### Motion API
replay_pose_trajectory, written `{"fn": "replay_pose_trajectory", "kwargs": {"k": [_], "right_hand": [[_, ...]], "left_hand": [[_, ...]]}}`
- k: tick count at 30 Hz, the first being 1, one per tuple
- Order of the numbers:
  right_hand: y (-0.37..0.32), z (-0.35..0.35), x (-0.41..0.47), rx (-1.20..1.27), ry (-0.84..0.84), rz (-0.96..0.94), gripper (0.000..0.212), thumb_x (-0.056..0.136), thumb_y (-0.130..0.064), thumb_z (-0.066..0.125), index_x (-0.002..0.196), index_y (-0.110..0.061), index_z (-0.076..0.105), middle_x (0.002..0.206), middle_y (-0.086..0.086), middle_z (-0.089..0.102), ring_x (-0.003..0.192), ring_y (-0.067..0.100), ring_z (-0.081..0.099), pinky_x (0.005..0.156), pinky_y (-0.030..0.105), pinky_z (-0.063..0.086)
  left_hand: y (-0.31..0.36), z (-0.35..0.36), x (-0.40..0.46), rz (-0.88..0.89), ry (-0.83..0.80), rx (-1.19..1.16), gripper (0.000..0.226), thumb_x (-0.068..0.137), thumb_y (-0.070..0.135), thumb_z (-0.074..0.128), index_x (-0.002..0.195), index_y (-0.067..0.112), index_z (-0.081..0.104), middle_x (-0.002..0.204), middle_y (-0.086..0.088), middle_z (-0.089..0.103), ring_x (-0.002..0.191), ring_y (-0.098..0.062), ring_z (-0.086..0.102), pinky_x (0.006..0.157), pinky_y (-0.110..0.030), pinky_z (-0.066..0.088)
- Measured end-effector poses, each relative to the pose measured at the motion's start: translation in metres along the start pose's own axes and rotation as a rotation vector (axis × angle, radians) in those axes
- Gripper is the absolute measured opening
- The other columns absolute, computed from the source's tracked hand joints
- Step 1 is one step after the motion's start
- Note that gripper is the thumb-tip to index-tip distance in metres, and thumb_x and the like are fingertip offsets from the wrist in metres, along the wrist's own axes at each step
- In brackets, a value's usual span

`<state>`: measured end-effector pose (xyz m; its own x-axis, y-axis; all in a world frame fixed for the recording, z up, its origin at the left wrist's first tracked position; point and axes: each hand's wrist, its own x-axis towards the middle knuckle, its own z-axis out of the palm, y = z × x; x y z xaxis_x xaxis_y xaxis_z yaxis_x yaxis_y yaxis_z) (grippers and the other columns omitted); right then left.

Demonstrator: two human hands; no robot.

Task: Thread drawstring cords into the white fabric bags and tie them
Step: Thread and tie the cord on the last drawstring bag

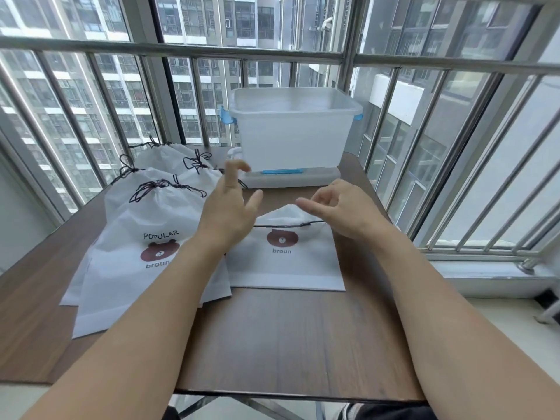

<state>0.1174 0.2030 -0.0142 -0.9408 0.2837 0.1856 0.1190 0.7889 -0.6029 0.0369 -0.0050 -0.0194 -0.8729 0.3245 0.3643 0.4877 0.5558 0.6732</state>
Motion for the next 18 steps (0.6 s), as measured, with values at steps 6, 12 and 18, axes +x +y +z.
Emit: {"fn": "replay_pose_trajectory", "kwargs": {"k": [6, 12, 18], "right_hand": [[-0.002, -0.003, -0.002, -0.2, -0.159, -0.088, 0.042, 0.071, -0.066, 0.079, 0.07, -0.026, 0.067, 0.1, -0.007, 0.052, 0.096, 0.007, 0.054, 0.086, 0.032, 0.048], [0.004, -0.009, -0.001, 0.186, -0.161, -0.112, 0.037, 0.097, -0.028, 0.067, 0.067, -0.007, 0.063, 0.096, 0.0, 0.056, 0.076, 0.009, 0.052, 0.076, 0.028, 0.039], [0.001, -0.013, -0.001, 0.513, -0.035, -0.086, 0.046, 0.096, -0.016, 0.067, 0.053, -0.012, 0.051, 0.086, -0.003, 0.058, 0.077, 0.008, 0.052, 0.073, 0.024, 0.036]], "left_hand": [[-0.002, -0.003, 0.001, 0.186, -0.228, 0.464, 0.05, 0.08, 0.076, 0.055, 0.071, 0.028, 0.067, 0.093, 0.008, 0.048, 0.088, -0.014, 0.05, 0.069, -0.03, 0.036], [-0.004, 0.006, 0.002, 0.299, -0.325, -0.03, 0.034, 0.084, 0.057, 0.066, 0.056, 0.037, 0.064, 0.092, 0.011, 0.046, 0.104, -0.018, 0.047, 0.096, -0.036, 0.038], [0.023, 0.005, -0.008, 0.254, -0.402, -0.793, 0.04, 0.104, 0.019, 0.048, 0.07, 0.003, 0.06, 0.11, -0.008, 0.072, 0.117, -0.016, 0.063, 0.103, -0.025, 0.043]]}}
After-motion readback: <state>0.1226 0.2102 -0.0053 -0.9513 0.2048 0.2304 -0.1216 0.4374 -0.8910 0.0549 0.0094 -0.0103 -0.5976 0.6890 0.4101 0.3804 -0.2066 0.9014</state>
